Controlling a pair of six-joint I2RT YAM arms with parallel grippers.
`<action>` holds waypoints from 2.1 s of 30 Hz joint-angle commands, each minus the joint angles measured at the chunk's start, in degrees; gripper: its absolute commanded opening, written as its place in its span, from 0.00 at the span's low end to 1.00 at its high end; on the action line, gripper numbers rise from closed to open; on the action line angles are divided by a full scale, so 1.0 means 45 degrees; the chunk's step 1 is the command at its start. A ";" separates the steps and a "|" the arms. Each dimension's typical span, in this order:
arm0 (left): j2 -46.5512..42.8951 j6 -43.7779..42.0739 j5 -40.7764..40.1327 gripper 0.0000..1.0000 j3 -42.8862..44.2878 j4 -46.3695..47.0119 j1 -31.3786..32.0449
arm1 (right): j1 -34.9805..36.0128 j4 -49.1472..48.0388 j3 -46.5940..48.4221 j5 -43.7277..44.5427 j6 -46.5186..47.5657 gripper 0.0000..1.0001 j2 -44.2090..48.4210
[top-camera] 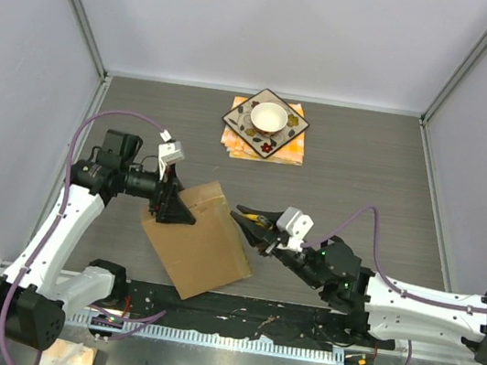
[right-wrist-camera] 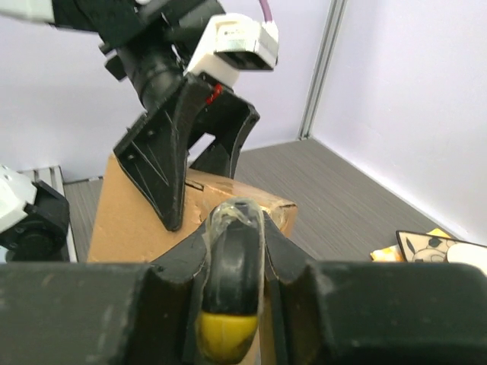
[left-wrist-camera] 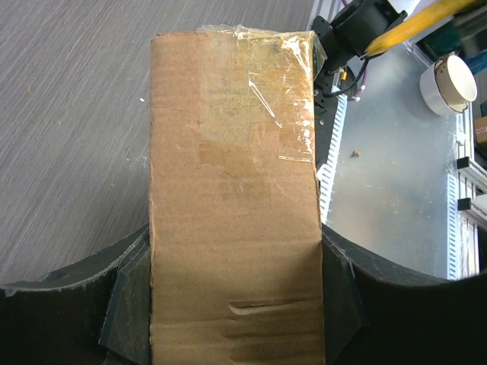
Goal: Unpack the express box
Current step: Cut the express box at the center of the board.
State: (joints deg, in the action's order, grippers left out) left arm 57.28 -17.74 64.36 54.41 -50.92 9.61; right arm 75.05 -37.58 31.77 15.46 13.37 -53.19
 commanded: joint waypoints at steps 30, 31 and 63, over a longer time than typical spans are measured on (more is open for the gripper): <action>-0.0326 -0.1234 -0.0005 0.06 -0.0334 -0.0658 -0.0182 | 0.0550 -0.3230 -0.0536 0.1212 0.0312 0.01 -0.1266; -0.0326 -0.1215 -0.0005 0.06 -0.0334 -0.0639 -0.0182 | 0.0530 -0.3288 -0.0614 0.1193 0.0253 0.01 -0.1286; -0.0677 0.0873 -0.1468 0.01 -0.0627 0.1254 -0.0592 | 0.3341 0.0089 -0.2139 0.5488 -0.1504 0.01 -0.1871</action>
State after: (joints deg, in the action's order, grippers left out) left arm 55.61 -16.84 65.12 52.47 -50.89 8.36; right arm 85.86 -50.74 24.40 34.61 11.11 -60.97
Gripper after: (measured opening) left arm 0.668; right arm 0.241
